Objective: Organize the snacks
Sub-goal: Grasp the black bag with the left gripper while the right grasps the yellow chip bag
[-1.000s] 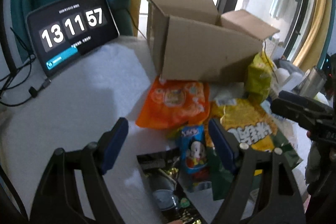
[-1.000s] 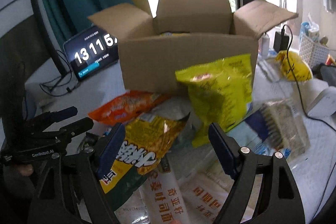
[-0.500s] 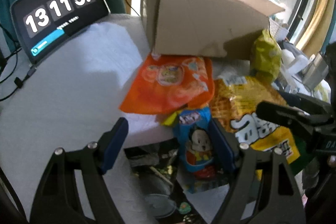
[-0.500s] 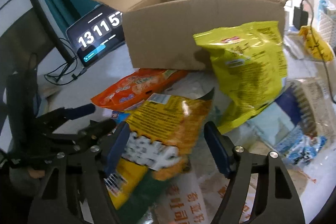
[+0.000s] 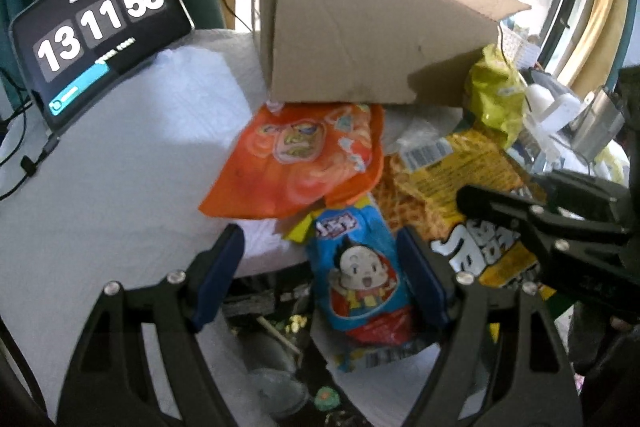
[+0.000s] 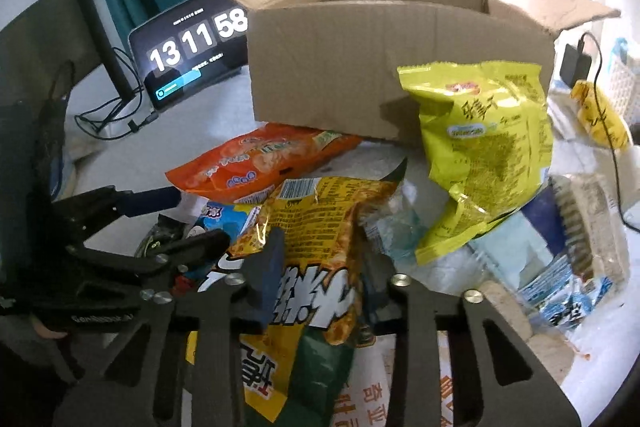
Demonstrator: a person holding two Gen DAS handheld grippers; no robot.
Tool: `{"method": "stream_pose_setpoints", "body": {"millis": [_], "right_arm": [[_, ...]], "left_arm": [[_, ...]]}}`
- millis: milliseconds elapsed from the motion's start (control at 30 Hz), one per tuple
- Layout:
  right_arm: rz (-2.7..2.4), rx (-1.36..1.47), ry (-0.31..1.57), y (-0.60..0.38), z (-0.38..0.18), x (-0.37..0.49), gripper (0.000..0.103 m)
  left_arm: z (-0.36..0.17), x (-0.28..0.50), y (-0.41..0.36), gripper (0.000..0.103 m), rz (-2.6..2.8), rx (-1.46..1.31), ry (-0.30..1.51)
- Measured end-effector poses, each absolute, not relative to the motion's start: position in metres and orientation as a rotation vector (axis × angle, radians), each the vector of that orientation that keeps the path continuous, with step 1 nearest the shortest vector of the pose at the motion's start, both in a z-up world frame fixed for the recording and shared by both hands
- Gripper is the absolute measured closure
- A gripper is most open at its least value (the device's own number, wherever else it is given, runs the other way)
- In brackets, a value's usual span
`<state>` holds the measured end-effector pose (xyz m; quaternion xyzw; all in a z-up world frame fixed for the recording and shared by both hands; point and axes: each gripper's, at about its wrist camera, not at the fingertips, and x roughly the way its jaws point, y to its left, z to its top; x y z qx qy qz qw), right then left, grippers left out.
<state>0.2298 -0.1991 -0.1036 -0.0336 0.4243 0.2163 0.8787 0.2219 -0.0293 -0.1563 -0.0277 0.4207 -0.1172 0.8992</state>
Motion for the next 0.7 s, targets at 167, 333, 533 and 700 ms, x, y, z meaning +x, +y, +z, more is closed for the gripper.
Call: {"method": "stream_pose_setpoints", "body": {"millis": [167, 333, 533, 700], "right_arm": [[0.456, -0.076, 0.826, -0.206, -0.084, 0.22, 0.08], [0.453, -0.082, 0.765, -0.211, -0.066, 0.208, 0.082], [0.443, -0.074, 0.691, -0.222, -0.043, 0.19, 0.082], [0.429, -0.061, 0.664, -0.232, -0.035, 0.18, 0.082]], "left_arm": [[-0.138, 0.202, -0.016, 0.023, -0.2, -0.078, 0.829], [-0.141, 0.186, -0.003, 0.023, -0.163, -0.104, 0.842], [-0.146, 0.167, -0.001, 0.023, -0.149, -0.11, 0.859], [-0.162, 0.158, -0.005, 0.023, -0.148, -0.112, 0.913]]}}
